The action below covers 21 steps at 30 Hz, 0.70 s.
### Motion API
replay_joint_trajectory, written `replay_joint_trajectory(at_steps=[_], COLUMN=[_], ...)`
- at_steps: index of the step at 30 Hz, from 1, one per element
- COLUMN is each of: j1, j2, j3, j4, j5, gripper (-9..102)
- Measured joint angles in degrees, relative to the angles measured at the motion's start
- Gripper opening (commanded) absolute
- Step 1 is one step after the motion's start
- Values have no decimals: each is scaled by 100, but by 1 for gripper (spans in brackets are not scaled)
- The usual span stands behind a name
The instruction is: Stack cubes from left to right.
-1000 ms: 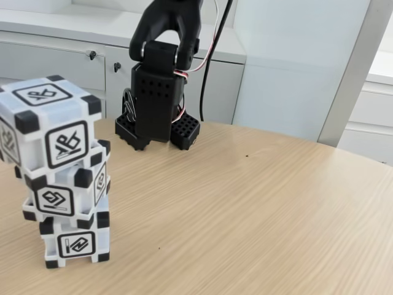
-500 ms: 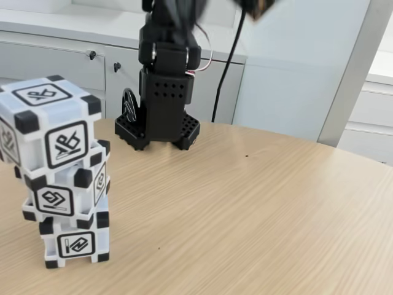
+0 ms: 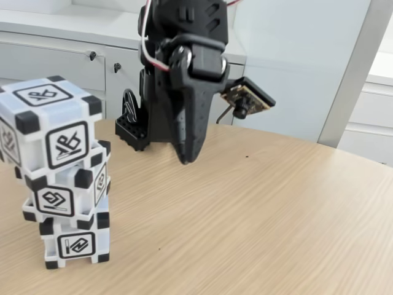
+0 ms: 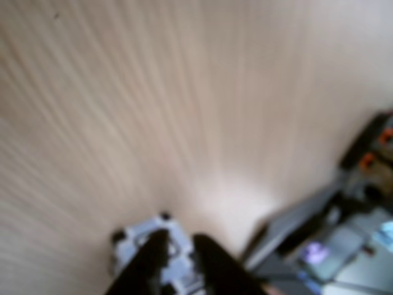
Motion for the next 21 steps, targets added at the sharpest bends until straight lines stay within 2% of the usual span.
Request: replay_joint_trajectory(at_steps=[21], j1=[62], j2=[35], j3=[44], j4=[0], j5=[255], gripper=[0])
